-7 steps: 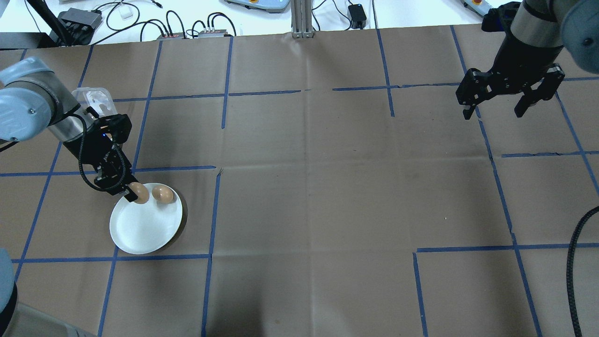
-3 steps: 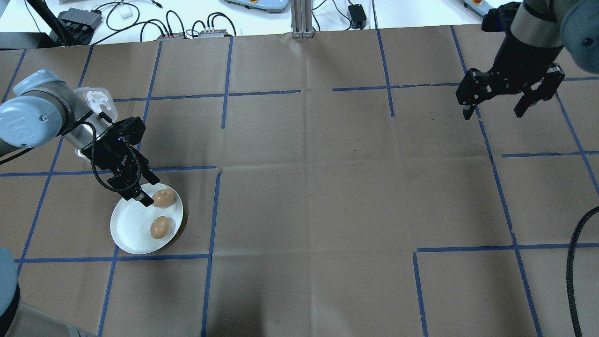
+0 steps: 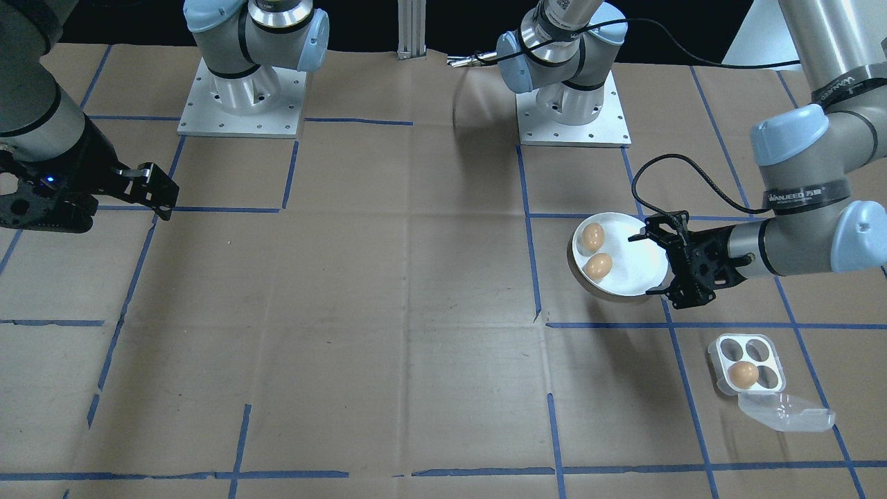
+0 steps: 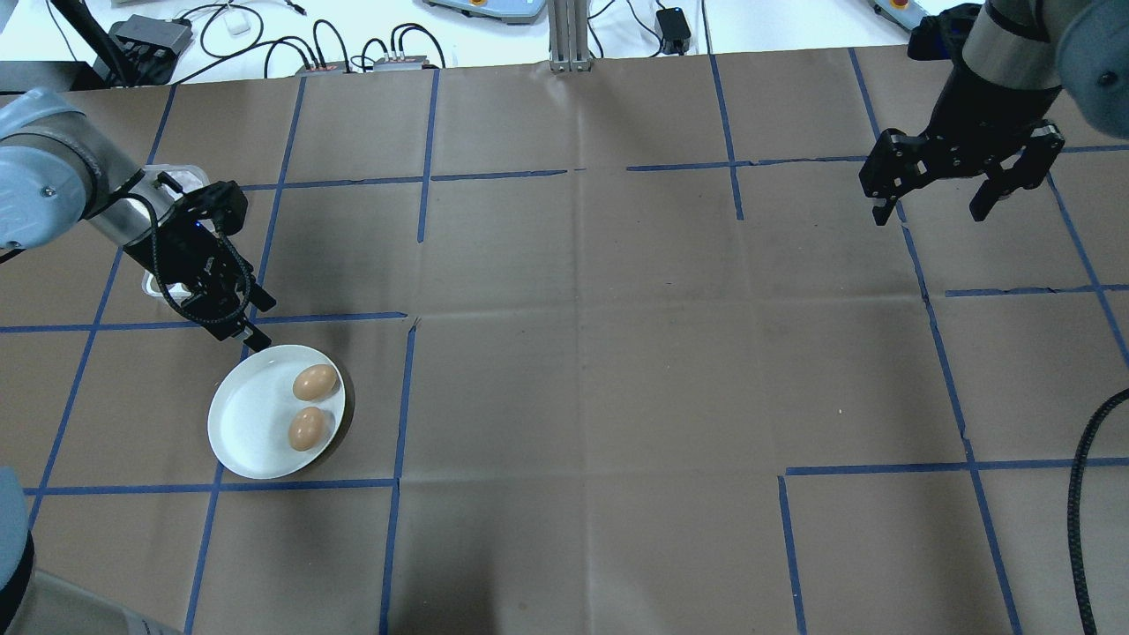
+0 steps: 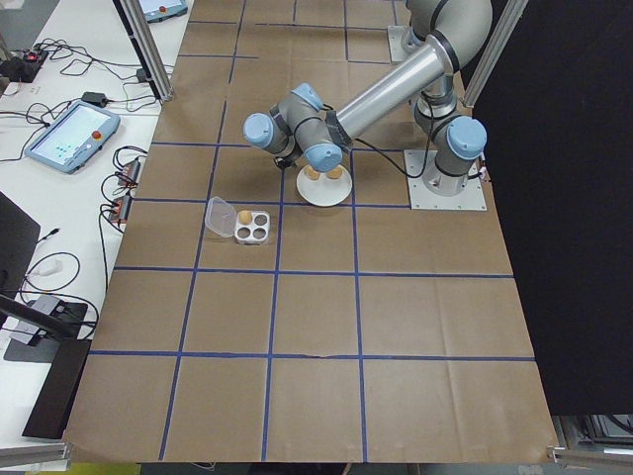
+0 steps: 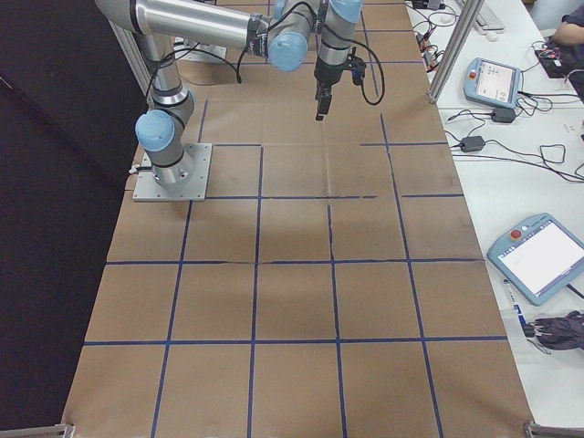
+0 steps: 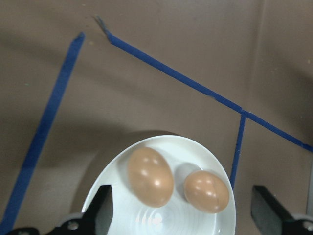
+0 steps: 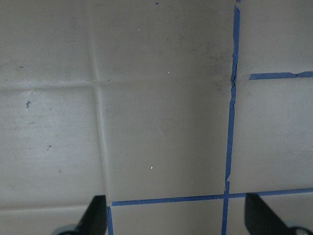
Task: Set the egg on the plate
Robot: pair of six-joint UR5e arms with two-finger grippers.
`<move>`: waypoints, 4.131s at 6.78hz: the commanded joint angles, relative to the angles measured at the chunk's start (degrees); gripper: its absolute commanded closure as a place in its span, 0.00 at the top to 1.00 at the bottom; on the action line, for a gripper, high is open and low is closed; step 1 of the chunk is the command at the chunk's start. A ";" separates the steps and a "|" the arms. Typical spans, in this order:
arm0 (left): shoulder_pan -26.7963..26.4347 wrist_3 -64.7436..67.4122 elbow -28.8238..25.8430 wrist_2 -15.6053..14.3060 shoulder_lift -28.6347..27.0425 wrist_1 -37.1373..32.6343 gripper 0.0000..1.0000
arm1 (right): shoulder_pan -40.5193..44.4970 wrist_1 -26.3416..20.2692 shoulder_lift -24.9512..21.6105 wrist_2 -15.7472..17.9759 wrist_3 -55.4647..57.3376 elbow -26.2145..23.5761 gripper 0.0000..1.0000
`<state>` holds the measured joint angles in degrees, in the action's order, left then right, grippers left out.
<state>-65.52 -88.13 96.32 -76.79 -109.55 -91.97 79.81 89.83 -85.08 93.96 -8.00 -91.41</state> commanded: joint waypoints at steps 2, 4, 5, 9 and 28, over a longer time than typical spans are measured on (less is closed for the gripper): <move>1.09 33.19 -4.64 3.40 -1.36 1.17 0.98 | 0.00 0.00 0.00 -0.01 0.00 0.00 1.00; 1.88 51.81 -7.54 2.18 -2.77 3.20 0.98 | 0.00 0.00 0.00 -0.01 0.00 0.00 1.00; 1.89 60.79 -8.94 -2.09 -3.73 5.98 0.98 | 0.00 0.00 0.00 -0.01 0.00 0.00 1.00; 1.89 75.65 -15.18 -13.83 -11.63 17.86 0.97 | 0.00 0.00 0.00 -0.01 0.00 0.00 1.00; 2.77 69.93 -16.69 -14.18 -17.63 20.25 0.24 | 0.00 0.00 0.00 -0.01 0.00 0.00 1.00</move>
<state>-62.75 -18.38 79.77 -90.97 -127.17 -71.47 79.80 89.82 -85.08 93.96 -8.00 -91.41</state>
